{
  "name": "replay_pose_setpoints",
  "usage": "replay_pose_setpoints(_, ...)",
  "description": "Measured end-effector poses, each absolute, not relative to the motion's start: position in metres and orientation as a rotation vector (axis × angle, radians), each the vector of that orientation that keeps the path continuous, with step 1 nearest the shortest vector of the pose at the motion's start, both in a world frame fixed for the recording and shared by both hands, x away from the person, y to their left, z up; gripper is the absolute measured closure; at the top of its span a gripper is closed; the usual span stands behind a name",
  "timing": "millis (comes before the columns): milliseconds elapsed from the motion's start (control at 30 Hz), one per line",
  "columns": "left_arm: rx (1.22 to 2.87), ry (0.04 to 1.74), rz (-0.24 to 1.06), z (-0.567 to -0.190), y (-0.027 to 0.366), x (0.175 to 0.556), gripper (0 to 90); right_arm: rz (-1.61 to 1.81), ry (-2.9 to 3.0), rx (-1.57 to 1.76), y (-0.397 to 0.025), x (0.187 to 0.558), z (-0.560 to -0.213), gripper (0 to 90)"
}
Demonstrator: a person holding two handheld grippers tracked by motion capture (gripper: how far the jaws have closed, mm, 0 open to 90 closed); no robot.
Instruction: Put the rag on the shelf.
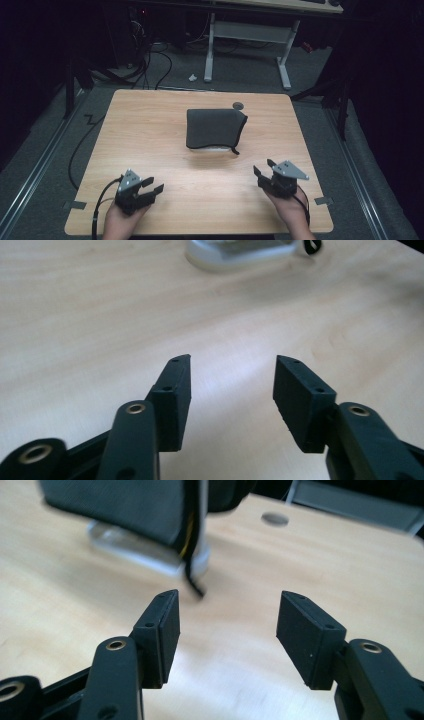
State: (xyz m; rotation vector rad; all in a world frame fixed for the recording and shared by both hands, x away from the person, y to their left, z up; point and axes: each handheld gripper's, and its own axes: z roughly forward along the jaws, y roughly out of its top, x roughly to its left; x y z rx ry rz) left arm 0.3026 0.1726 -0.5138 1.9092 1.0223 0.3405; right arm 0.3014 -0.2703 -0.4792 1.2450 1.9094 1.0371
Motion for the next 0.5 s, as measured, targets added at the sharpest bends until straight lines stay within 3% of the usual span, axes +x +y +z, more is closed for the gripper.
replay_pose_setpoints(133,1.984,1.003,0.37,-0.519,0.167,0.296,49.8,1.008,1.977,1.258,-0.265,0.274,-0.511,43.6)
replay_pose_setpoints(233,1.981,1.015,0.314,-0.522,0.163,0.302,49.7,0.936,1.997,1.201,-0.262,0.275,-0.513,45.4)
replay_pose_setpoints(500,1.997,0.987,0.316,-0.522,0.161,0.302,49.8,0.968,2.001,1.26,-0.265,0.28,-0.516,43.6)
